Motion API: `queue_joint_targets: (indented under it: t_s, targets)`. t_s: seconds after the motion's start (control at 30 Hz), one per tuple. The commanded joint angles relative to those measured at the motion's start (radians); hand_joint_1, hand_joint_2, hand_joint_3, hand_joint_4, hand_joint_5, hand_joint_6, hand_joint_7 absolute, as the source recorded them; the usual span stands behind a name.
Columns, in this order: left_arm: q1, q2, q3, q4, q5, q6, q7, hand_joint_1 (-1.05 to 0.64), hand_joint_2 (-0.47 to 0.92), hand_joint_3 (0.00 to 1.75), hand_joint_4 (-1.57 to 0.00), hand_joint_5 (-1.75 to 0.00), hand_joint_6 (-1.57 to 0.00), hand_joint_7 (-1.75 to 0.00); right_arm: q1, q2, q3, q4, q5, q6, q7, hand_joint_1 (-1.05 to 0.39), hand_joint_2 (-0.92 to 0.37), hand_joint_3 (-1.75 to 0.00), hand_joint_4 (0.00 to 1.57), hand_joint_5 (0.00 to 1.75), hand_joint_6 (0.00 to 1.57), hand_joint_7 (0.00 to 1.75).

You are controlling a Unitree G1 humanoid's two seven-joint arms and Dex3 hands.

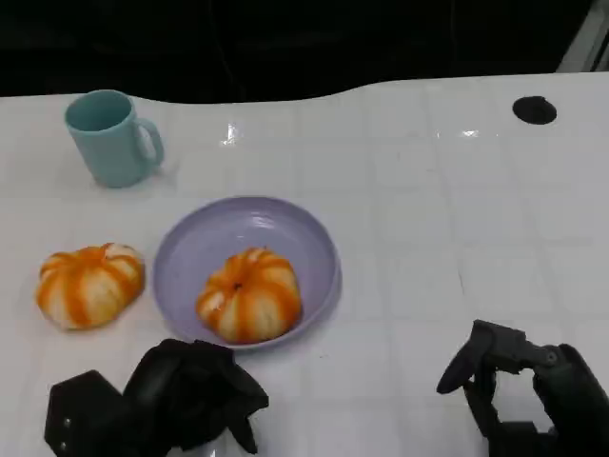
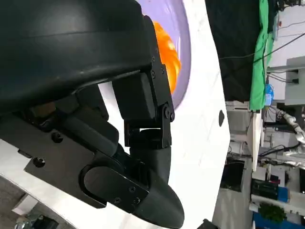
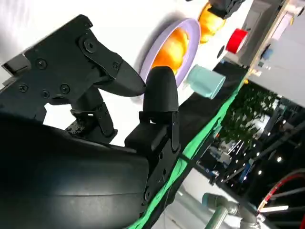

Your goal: Grasp the bread from the table and place it into the plate.

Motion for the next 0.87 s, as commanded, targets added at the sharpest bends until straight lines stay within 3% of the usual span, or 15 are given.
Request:
queue_joint_targets:
  t_s: [0.03, 0.37, 0.87]
  targets:
    - [0.007, 0.022, 0.013, 0.005, -0.019, 0.005, -0.017, -1.05, 0.80, 0.00, -1.47, -0.99, -1.57, -0.49, -0.001, -0.007, -0.013, 0.043, -0.016, -0.040, -0.029, -0.23, -0.46, -1.30, 0.81, 1.75, 0.71, 1.48]
    - [-0.005, 0.029, 0.019, 0.039, -0.024, -0.014, -0.027, -1.05, 0.80, 0.00, -1.46, -0.99, -1.56, -0.49, -0.034, 0.000, -0.004, 0.102, -0.058, -0.064, -0.067, -0.26, -0.47, -1.25, 0.82, 1.75, 0.71, 1.47]
    - [-0.006, 0.029, 0.027, 0.067, -0.029, -0.032, -0.036, -1.05, 0.80, 0.00, -1.47, -1.00, -1.56, -0.51, -0.052, 0.007, 0.004, 0.162, -0.068, -0.109, -0.085, -0.25, -0.41, -1.32, 0.81, 1.75, 0.75, 1.39]
